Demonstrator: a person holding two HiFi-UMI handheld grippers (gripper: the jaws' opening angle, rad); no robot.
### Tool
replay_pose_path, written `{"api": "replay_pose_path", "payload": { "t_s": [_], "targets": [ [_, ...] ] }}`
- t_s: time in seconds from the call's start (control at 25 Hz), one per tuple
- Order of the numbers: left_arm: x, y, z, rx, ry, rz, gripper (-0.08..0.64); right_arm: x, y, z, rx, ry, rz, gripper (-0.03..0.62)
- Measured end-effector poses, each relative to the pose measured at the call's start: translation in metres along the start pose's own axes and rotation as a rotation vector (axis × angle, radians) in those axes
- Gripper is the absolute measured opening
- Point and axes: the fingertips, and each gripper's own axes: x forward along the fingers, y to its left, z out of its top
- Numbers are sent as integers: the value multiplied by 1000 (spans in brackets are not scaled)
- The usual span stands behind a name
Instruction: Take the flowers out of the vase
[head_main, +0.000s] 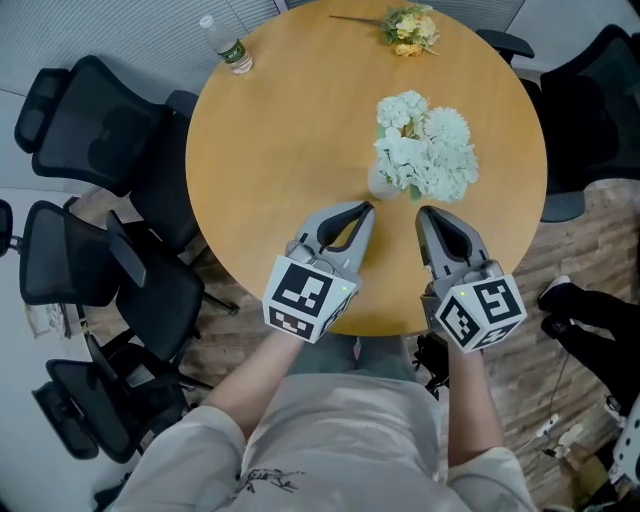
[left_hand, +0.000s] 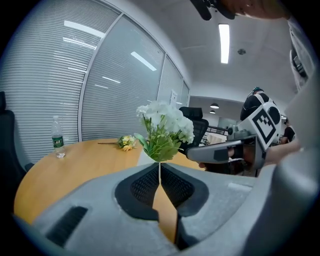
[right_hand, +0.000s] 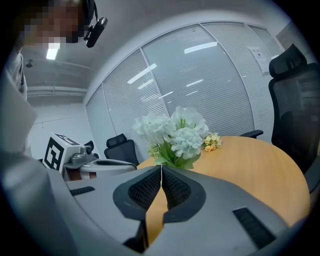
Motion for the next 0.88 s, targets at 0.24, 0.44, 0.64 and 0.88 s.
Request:
{"api": "replay_pose_path", "payload": {
  "t_s": [0.24,0.44,0.64,0.88],
  "targets": [
    [12,6,-12,1,27,-14,16,8,-6,-4,-18,1,-3,17],
    [22,11,-18,1,42,-24,79,14,-8,-6,-24,-4,2,80],
    [35,13,-28,13,67,-50,147,26,-12,-9,-21,-3,2,146],
    [47,14,-36,42,100,-78,251,39,-24,-5,3,-23,7,184]
  ]
}}
